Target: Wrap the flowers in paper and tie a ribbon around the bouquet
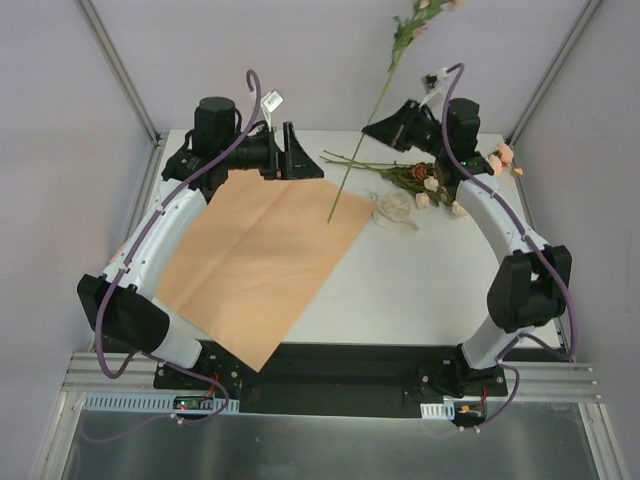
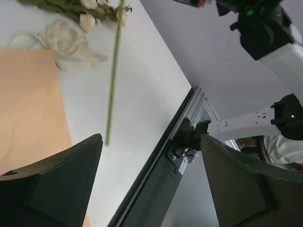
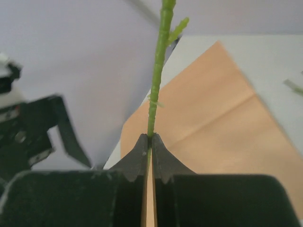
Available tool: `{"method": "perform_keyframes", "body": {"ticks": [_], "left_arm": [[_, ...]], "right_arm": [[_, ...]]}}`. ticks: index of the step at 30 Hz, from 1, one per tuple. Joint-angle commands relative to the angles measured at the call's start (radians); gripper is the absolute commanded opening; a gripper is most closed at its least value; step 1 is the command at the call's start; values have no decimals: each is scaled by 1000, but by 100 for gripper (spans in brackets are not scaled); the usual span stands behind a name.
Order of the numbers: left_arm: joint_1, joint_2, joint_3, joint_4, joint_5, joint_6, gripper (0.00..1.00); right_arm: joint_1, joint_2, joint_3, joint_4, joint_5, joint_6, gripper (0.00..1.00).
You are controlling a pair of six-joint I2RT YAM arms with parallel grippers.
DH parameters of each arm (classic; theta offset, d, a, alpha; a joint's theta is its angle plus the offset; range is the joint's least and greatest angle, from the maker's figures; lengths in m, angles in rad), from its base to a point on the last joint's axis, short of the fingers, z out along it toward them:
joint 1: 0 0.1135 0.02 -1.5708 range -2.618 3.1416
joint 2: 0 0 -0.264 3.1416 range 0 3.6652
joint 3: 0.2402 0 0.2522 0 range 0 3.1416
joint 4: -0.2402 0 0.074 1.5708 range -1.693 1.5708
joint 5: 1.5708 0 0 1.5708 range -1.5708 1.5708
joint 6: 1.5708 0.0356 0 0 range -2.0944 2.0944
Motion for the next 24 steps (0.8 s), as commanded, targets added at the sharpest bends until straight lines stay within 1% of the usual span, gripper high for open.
{"method": "perform_keyframes", "body": {"ticks": [1,3,4,6,7,9,11,12,14,15,16,17,18,19,20,21,22,23,24], "left_arm": [[-30,-47,-141,-58,22,68,86],[-58,-73,-208,-58,11,67,87],[-69,-79,-227,-58,1,73,86],[-85,-108,-277,-52,-35,73,81],[-95,-117,-291,-48,-38,73,77],[-95,-134,-334,-40,-42,63,64],[-95,-163,-380,-32,-52,62,55],[-95,-177,-397,-29,-70,62,47],[-95,-217,-443,-14,-81,59,37],[-93,-231,-454,-6,-107,57,26],[-92,-243,-466,-6,-128,53,0],[-77,-277,-489,-6,-162,48,0],[-52,-295,-505,-6,-197,27,0],[-20,-312,-523,-6,-202,8,0],[21,-332,-558,-8,-194,-10,0],[131,-334,-574,-17,-182,-25,0],[178,-307,-580,-72,-185,-21,0],[225,-280,-569,-113,-193,-1,0],[282,-248,-557,-142,-202,52,0]], "right_arm": [[138,-155,-171,-129,-296,-180,0],[184,-192,-234,-105,-302,-160,0],[231,-208,-252,-74,-313,-138,0],[276,-231,-281,-13,-306,-108,0],[311,-235,-286,-3,-283,-98,1],[334,-228,-282,26,-273,-80,0],[356,-212,-271,50,-266,-36,1],[364,-200,-268,81,-266,-19,0],[385,-186,-263,105,-255,7,0],[396,-171,-257,109,-253,11,0],[410,-162,-245,109,-241,15,0],[411,-151,-237,98,-227,35,1],[407,-128,-229,75,-215,41,7],[381,-123,-225,44,-176,40,17],[361,-125,-219,-83,-130,20,31],[335,-129,-214,-179,-70,-5,36],[292,-140,-206,-256,28,-34,41],[272,-143,-205,-363,59,-63,43],[255,-148,-208,-393,82,-122,44]]}}
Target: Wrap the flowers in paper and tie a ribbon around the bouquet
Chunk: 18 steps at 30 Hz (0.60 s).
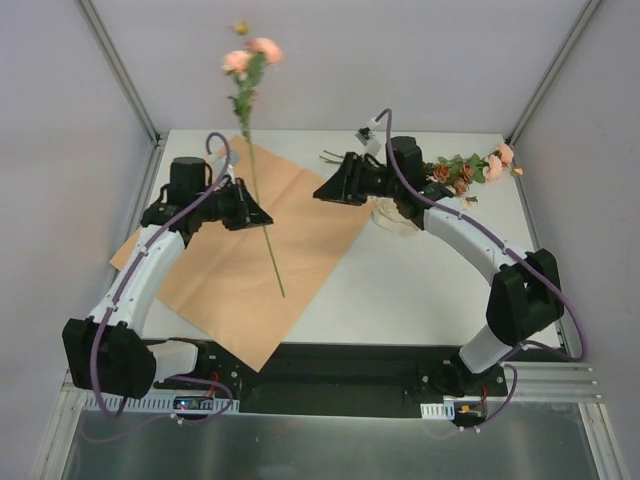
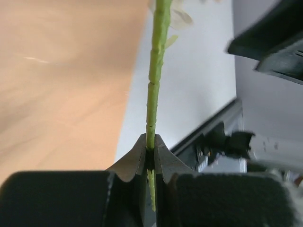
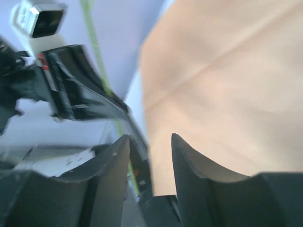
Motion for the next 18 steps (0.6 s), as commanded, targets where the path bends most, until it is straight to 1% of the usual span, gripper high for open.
{"method": "perform_keyframes", "body": {"ticks": [1,3,4,5,6,7,8,10,11,12,18], "left_arm": [[210,140,12,-142,-93,59,0],[234,229,78,-159,-122,117,0],[234,328,109,-173,-145,140,0],[234,384,190,-217,-209,163,0],[234,441,237,-248,-211,204,0],[255,543,280,-274,-213,223,0],[255,587,361,-324,-243,243,0],[257,692,425,-364,-277,295,0],[255,720,477,-412,-309,307,0],[257,742,497,-426,-343,326,0],[267,823,532,-429,-331,312,0]], "right_arm": [[-131,-20,45,-295,236,-138,45],[-152,-8,39,-353,227,-172,45],[-174,0,30,-360,201,-175,45],[-182,14,18,-363,192,-179,45],[-189,20,1,-361,187,-182,45],[-201,24,-6,-361,181,-194,45],[-206,46,-9,-363,174,-198,45],[-226,69,-6,-363,154,-206,45],[-232,83,2,-367,154,-209,45],[-237,115,11,-369,157,-209,45],[-266,256,131,-364,183,-143,45]]}}
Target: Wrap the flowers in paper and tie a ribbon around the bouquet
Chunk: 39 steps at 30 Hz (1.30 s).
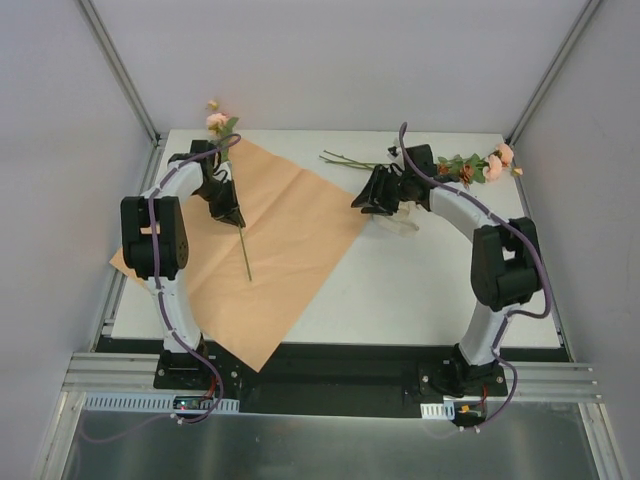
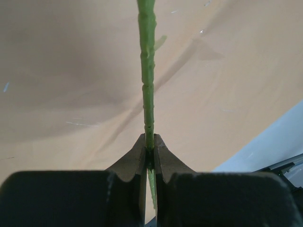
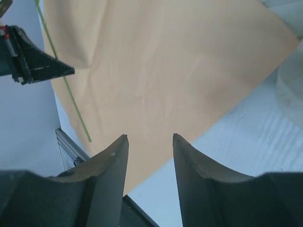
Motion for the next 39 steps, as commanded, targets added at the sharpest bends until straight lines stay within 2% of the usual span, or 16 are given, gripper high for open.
{"method": "perform_keyframes", "body": {"ticks": [1,6,8,13,18,21,27,30,33,35,37,39], "left_arm": [[14,26,62,-67,-26,34,0],[14,79,89,-73,-34,47,0],[13,96,88,-80,-34,46,0],[14,108,83,-96,-57,31,1],[11,74,83,-97,-54,14,23],[11,44,74,-97,-58,14,32],[-4,-76,63,-128,-115,30,41],[-56,-143,100,-131,-136,14,45],[-122,-159,209,-99,-114,-25,45],[-164,-130,264,2,-38,-48,44],[-224,-23,405,68,1,-63,40],[-256,124,506,201,63,-126,31]], "right_arm": [[-22,84,116,-2,18,37,45],[-28,152,205,16,27,72,46],[-32,184,225,22,53,88,49],[-63,284,339,39,215,195,54],[-87,423,494,44,377,325,54],[-109,498,585,61,397,379,52],[-135,584,680,65,437,415,42],[-146,617,697,68,461,421,38],[-156,641,702,97,464,436,33],[-161,657,705,104,473,447,33],[-163,664,706,114,474,467,33],[-164,663,682,125,498,480,34]]}}
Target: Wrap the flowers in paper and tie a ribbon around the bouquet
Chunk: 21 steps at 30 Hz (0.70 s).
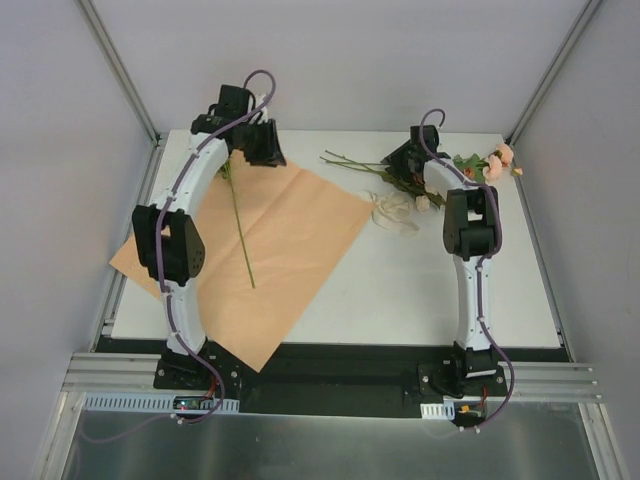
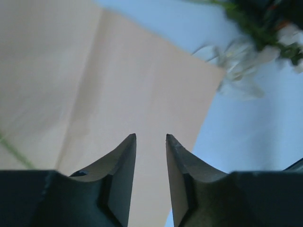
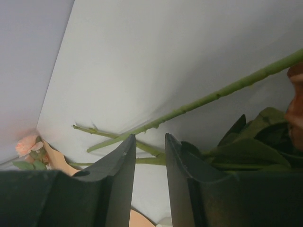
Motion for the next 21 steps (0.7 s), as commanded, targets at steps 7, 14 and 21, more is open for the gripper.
{"method": "perform_keyframes", "body": {"ticks": [7,14,21], "left_arm": [[-145,604,530,789,145,-448,22],[-153,810,579,1083,31,-849,22],[-174,662,376,1011,66,-762,16]], "right_arm": [[-18,-25,-129,6,61,218,40],[-32,-77,-248,131,81,240,62],[-47,24,-69,-62,89,310,55]]}}
